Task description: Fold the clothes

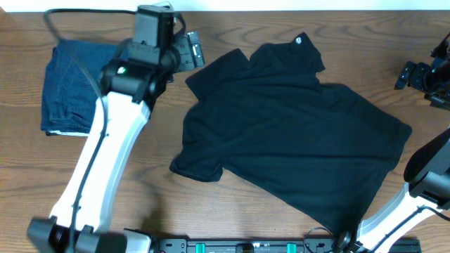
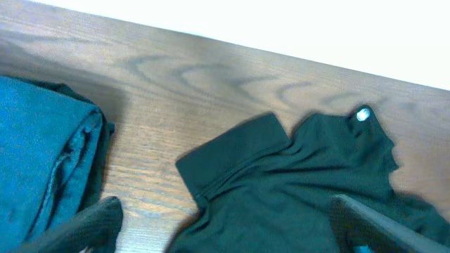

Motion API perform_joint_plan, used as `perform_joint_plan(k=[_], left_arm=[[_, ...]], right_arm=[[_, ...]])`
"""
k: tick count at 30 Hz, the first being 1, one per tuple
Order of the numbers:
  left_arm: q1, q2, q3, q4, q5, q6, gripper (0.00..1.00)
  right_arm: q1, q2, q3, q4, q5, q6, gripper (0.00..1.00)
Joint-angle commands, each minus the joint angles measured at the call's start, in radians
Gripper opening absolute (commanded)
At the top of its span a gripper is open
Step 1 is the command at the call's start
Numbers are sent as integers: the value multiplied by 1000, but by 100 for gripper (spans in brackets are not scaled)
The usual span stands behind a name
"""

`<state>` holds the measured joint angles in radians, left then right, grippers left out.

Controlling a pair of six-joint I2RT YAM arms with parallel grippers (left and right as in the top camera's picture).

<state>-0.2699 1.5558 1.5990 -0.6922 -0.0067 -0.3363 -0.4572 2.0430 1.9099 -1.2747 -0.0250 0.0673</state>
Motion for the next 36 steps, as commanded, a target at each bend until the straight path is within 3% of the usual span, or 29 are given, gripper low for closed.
perform_joint_plan(k=[1, 19, 24, 29, 34, 36], left_arm=[[5, -33, 3, -11, -9, 6, 98], [5, -54, 2, -11, -9, 6, 98], [5, -54, 2, -11, -9, 6, 98], [5, -54, 2, -11, -9, 6, 98], [5, -54, 2, -11, -10, 6, 98], [5, -54, 2, -11, -9, 6, 98]], right_arm=[[-5, 4, 4, 0, 6, 6, 99], [-5, 4, 4, 5, 7, 6, 99], [-5, 4, 4, 272, 40, 6, 99], [-5, 4, 4, 323, 40, 6, 99], [0, 4, 4, 336, -63, 7, 99], [3, 4, 4, 312, -208, 7, 99]])
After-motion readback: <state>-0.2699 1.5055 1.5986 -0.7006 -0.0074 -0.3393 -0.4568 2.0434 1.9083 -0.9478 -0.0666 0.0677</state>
